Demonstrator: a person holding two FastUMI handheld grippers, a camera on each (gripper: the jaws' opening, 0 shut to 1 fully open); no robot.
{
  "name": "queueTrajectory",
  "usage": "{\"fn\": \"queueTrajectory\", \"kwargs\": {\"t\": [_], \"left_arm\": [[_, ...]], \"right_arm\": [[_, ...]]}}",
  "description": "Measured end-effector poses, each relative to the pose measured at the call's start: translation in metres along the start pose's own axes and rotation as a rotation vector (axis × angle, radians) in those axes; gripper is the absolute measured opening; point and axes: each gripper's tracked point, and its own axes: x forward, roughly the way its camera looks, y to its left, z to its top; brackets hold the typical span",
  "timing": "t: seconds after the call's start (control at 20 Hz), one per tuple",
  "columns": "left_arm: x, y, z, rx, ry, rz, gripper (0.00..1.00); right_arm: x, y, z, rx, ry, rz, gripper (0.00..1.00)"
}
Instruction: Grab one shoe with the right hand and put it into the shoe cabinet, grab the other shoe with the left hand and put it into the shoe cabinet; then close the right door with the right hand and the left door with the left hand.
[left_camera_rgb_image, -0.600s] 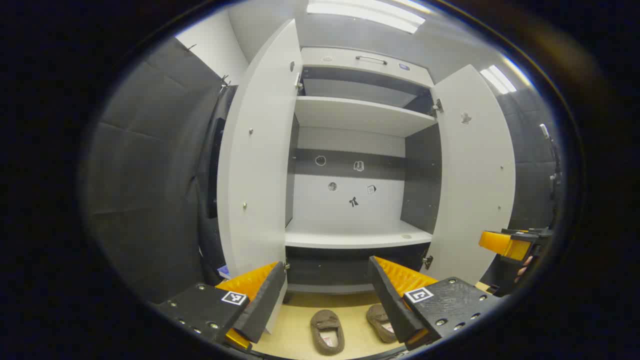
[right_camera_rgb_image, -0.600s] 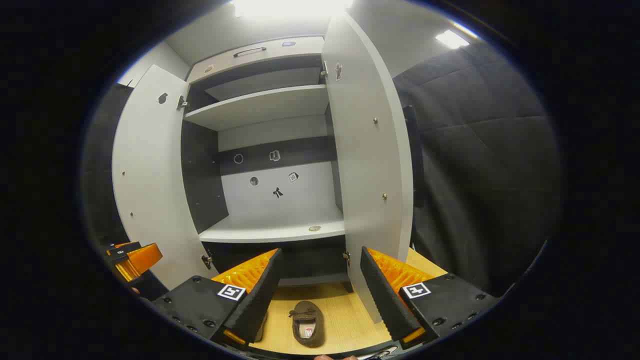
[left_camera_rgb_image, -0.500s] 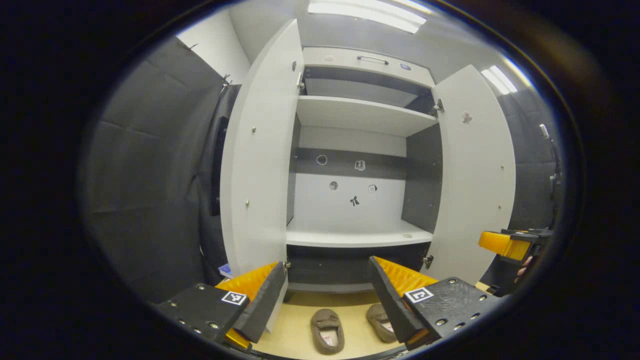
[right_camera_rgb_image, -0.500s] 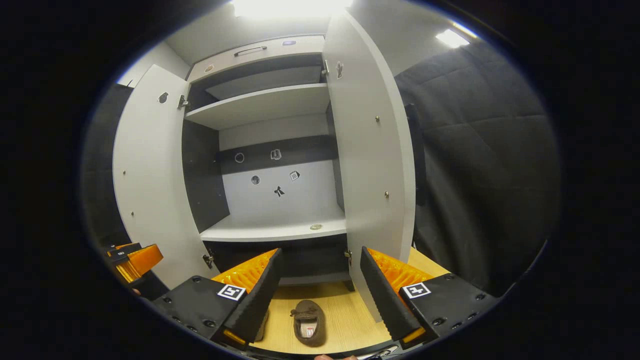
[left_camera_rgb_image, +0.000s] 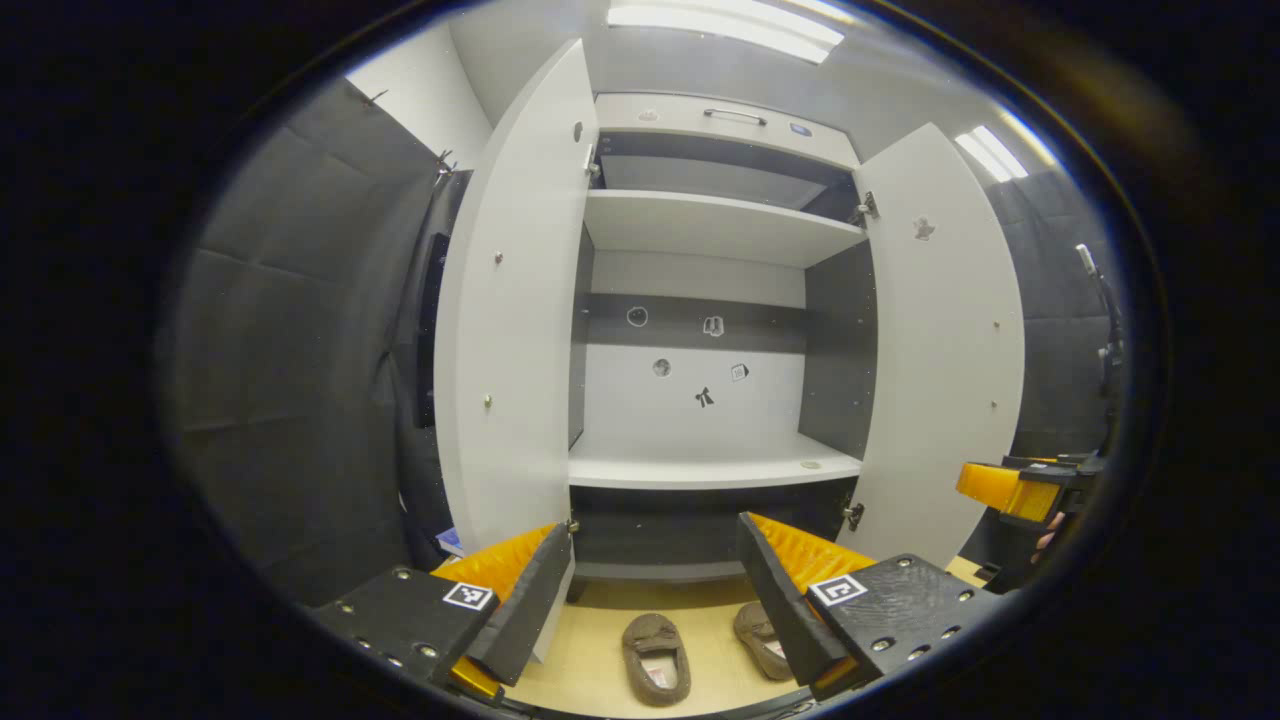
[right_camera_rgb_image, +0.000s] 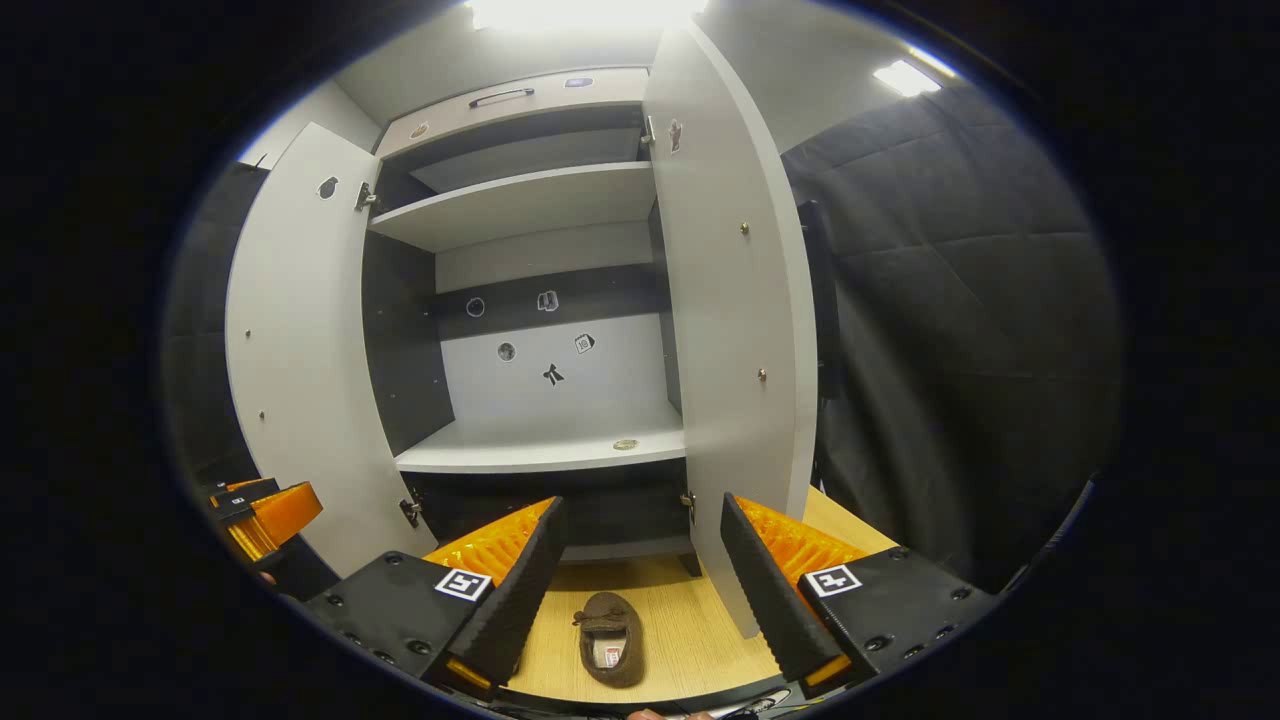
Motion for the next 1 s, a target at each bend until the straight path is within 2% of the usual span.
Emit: {"fn": "queueTrajectory", "kwargs": {"t": [0.05, 0.1, 0.15, 0.35, 0.4, 0.55, 0.6, 0.65, 0.7, 0.8, 0.85, 1.0], "left_arm": [[-0.001, -0.001, 0.001, 0.0, -0.001, -0.002, 0.98], [0.0, -0.001, 0.0, 0.002, 0.001, -0.002, 0.98], [-0.001, -0.002, -0.001, 0.004, 0.002, -0.002, 1.0], [-0.002, -0.002, 0.001, 0.005, -0.003, -0.001, 0.98], [-0.002, -0.001, 0.0, 0.003, -0.001, -0.003, 1.0], [-0.004, 0.0, -0.003, 0.0, 0.002, 0.0, 0.98], [-0.005, 0.001, -0.005, -0.001, 0.006, 0.005, 1.0], [-0.005, 0.003, -0.006, -0.002, 0.011, 0.012, 1.0], [-0.006, 0.005, -0.008, -0.004, 0.015, 0.018, 0.98], [-0.004, 0.004, -0.01, -0.011, 0.02, 0.012, 1.0], [-0.003, 0.003, -0.011, -0.009, 0.022, 0.008, 0.98], [0.001, 0.006, -0.01, 0.01, 0.023, 0.011, 0.98]], "right_arm": [[0.001, 0.0, 0.0, 0.003, 0.002, 0.001, 0.92], [0.002, -0.001, -0.001, 0.004, 0.004, 0.001, 0.98], [0.002, -0.001, 0.0, 0.006, 0.005, 0.001, 0.98], [0.003, 0.001, -0.001, 0.014, 0.017, 0.016, 0.98], [0.004, 0.001, -0.001, 0.009, 0.019, 0.015, 0.92], [0.009, 0.003, -0.001, 0.015, 0.029, 0.026, 0.92], [0.01, 0.004, -0.002, 0.015, 0.032, 0.031, 0.98], [0.013, 0.005, -0.001, 0.015, 0.036, 0.033, 0.92], [0.017, 0.005, -0.001, 0.018, 0.041, 0.036, 0.92], [0.023, 0.008, -0.001, 0.031, 0.057, 0.046, 0.92], [0.027, 0.008, 0.0, 0.038, 0.064, 0.047, 0.98], [0.039, 0.013, -0.004, 0.042, 0.091, 0.057, 0.98]]}}
